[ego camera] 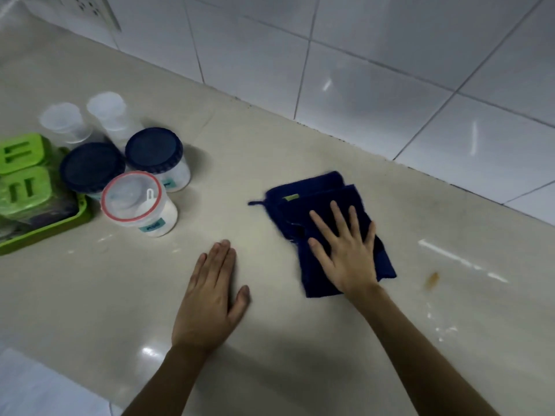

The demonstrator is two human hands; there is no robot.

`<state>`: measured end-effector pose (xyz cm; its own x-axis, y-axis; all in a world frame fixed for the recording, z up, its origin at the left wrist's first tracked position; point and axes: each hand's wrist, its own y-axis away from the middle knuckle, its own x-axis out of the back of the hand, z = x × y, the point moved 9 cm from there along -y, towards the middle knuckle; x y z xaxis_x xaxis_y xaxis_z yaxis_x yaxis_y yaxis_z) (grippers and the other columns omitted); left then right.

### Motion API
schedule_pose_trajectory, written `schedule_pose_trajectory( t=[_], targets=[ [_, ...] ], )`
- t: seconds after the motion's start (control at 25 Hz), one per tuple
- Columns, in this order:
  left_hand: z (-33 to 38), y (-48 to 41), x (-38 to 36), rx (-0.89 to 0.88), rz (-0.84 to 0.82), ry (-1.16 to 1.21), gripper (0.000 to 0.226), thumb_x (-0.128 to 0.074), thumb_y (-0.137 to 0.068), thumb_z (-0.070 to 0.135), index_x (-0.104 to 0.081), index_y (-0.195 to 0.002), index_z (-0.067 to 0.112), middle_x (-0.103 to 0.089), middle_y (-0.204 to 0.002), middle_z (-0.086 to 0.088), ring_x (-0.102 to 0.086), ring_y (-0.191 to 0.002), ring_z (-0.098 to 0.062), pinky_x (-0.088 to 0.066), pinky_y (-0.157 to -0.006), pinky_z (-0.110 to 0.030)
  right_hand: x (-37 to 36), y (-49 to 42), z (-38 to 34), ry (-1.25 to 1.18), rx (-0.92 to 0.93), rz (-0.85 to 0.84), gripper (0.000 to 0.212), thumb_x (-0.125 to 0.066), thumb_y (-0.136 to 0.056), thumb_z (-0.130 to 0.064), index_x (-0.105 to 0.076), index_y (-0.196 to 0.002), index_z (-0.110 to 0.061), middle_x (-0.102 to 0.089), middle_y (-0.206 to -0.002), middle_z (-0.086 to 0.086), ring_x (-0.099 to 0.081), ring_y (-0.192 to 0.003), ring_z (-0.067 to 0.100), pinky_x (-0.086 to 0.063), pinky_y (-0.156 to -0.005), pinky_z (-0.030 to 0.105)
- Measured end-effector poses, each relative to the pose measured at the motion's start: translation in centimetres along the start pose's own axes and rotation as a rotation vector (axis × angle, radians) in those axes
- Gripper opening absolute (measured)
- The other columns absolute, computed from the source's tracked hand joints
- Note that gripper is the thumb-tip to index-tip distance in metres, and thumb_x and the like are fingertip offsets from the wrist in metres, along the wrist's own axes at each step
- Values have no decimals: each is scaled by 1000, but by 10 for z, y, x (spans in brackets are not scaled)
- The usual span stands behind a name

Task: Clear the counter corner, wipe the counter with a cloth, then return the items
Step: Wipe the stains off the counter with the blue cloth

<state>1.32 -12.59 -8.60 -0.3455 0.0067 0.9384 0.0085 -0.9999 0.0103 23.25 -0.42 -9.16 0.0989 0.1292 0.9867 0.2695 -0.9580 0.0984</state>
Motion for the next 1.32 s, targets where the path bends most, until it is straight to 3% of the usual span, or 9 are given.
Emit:
schedule_pose_trajectory(
  t=[0.16,0.32,0.52,0.64,0.76,1.0,1.12,1.2,1.32],
  targets=[
    [2,-1,2,-20,40,0,66,-43,-88,38,-37,-143,1,-31,-155,-12,-23,-146,-23,-18,-120,-42,7,18,74,-20,-323,22,63,-6,-87,-67,-3,-147,-47,-5,-162,1,2,-148,31,-4,-113,65],
    [4,-1,0,-16,15,-63,67,-42,-87,36,-35,-143,0,-31,-154,-15,-23,-146,-25,-16,-121,-43,2,27,30,-63,-504,17,77,-8,-81,-78,0,-148,-42,0,-162,5,6,-146,37,3,-112,67],
    [4,0,0,-18,-30,-107,67,-34,-92,40,-22,-150,7,-20,-159,-11,-11,-149,-21,-10,-122,-42,-11,45,-62,-39,-265,34,70,-22,-86,-71,-11,-148,-41,-7,-161,8,1,-146,42,6,-111,66],
    [9,4,-2,-90,-38,-134,63,-29,-94,38,-21,-151,13,-15,-161,-8,-7,-150,-22,-10,-121,-48,-9,60,-47,-38,-226,45,60,-27,-92,-55,-20,-148,-37,-17,-160,7,-10,-147,36,-8,-115,63],
    [8,5,-3,-96,-28,-167,61,-27,-92,38,-35,-146,8,-26,-157,-14,-17,-148,-27,-15,-119,-52,-7,80,-18,-83,-243,50,59,-24,-91,-44,-23,-148,-32,-19,-159,4,-12,-147,28,-14,-117,55],
    [8,4,-3,-103,52,-144,60,-34,-87,34,-45,-139,5,-36,-152,-17,-29,-144,-30,-17,-118,-52,7,178,176,-114,-833,189,55,-35,-95,-39,-25,-148,-30,-19,-159,6,-11,-147,27,-8,-118,53],
    [11,3,-3,-93,53,-151,60,-34,-87,33,-45,-138,4,-36,-151,-19,-29,-143,-31,-15,-119,-52,10,201,204,-135,-1047,210,55,-36,-97,-38,-25,-149,-24,-20,-159,11,-12,-146,32,-7,-117,57],
    [11,3,-3,-85,39,-165,61,-32,-87,34,-43,-139,4,-34,-152,-19,-27,-144,-31,-14,-119,-51,7,185,170,-138,-1009,211,56,-36,-96,-37,-27,-148,-21,-21,-158,13,-13,-146,34,-6,-117,57],
    [11,3,-3,-77,24,-174,62,-30,-88,35,-40,-142,5,-30,-155,-17,-24,-145,-29,-13,-119,-51,-4,151,65,-111,-676,157,60,-31,-90,-40,-33,-146,-20,-26,-156,13,-20,-144,36,-11,-117,57]
  ],
)
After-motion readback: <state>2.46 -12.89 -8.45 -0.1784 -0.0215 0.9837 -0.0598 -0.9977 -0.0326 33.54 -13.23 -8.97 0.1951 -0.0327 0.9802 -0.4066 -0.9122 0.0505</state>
